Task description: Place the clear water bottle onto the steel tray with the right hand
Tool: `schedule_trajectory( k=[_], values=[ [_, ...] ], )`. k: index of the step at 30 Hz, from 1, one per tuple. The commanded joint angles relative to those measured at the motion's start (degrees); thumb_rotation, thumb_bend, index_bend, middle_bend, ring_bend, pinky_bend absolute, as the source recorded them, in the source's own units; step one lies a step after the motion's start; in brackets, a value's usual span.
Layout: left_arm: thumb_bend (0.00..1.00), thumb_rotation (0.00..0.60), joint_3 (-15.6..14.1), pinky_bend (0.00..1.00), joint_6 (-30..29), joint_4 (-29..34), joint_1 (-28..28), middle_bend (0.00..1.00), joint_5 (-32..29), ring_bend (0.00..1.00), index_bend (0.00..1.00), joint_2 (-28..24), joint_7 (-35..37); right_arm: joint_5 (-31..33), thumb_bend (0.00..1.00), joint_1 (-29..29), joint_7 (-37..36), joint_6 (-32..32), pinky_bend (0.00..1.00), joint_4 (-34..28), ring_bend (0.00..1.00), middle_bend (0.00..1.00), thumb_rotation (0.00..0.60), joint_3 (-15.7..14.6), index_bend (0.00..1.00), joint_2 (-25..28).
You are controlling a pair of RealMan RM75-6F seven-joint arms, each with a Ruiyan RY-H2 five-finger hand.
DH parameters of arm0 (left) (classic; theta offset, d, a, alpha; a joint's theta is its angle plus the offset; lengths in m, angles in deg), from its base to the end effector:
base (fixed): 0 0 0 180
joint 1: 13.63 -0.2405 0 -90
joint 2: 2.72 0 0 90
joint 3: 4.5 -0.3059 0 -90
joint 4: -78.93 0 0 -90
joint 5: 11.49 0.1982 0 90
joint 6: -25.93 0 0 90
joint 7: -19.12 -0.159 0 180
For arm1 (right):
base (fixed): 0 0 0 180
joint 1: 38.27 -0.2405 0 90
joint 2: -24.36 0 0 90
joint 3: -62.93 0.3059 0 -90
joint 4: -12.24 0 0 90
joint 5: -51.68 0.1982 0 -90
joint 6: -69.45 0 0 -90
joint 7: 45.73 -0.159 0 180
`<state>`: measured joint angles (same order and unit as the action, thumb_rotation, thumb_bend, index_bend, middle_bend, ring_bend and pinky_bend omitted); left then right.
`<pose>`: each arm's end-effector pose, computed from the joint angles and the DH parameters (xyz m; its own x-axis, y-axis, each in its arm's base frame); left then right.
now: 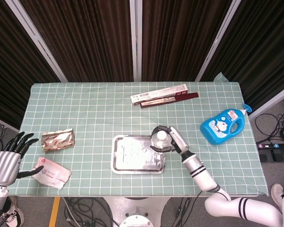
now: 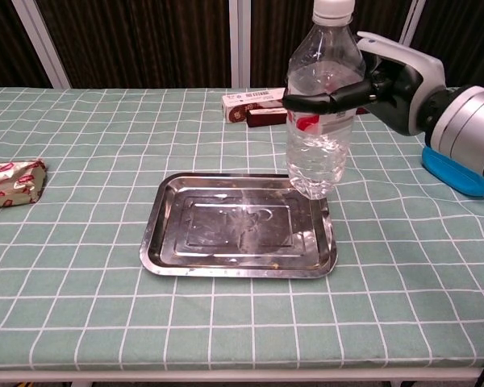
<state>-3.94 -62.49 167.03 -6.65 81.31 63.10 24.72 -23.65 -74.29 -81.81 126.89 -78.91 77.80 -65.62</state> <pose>-0.3383 0.2033 0.1819 0.3513 -0.0204 0.9361 0.9231 -0.1599 -0.3499 -0.1537 -0.3569 -0.0010 -0.5070 -0.4814 0.7150 -0.7730 -0.1130 -0.6242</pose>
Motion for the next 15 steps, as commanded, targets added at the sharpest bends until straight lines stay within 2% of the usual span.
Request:
schedule_trajectory(
  k=[1, 5, 7, 12, 15],
  values=[
    [0.09, 0.491, 0.0, 0.18, 0.4, -0.4, 0.2, 0.23, -0.2, 0.10, 0.26, 0.2, 0.4, -3.0, 0.21, 3.5, -0.5, 3.8, 0.43, -2.8, 0.37, 0.54, 0.600, -0.5, 0.66, 5.9],
    [0.09, 0.494, -0.2, 0.18, 0.6, -0.7, 0.2, 0.23, -0.1, 0.10, 0.26, 0.5, 0.7, -4.5, 0.21, 6.1, -4.3, 5.6, 0.43, -3.8, 0.37, 0.54, 0.600, -1.9, 0.66, 8.9],
    [0.09, 0.492, -0.3, 0.18, 0.5, -0.8, 0.0, 0.23, 0.0, 0.10, 0.26, 0.4, 0.4, -4.6, 0.21, 5.2, -5.1, 4.3, 0.43, -2.9, 0.37, 0.54, 0.600, -2.3, 0.66, 7.3],
    [0.09, 0.493, -0.2, 0.18, 0.3, -0.5, -0.3, 0.23, -0.7, 0.10, 0.26, -0.2, 0.1, -1.8, 0.21, 0.4, -3.9, -1.2, 0.43, 0.9, 0.37, 0.54, 0.600, -1.2, 0.66, -0.8],
    [0.09, 0.494, 0.1, 0.18, 0.3, -0.4, -0.2, 0.23, -0.7, 0.10, 0.26, -0.1, 0.2, -2.2, 0.21, 1.1, -2.4, 0.5, 0.43, 0.4, 0.37, 0.54, 0.600, -1.1, 0.66, 0.0]
  ],
)
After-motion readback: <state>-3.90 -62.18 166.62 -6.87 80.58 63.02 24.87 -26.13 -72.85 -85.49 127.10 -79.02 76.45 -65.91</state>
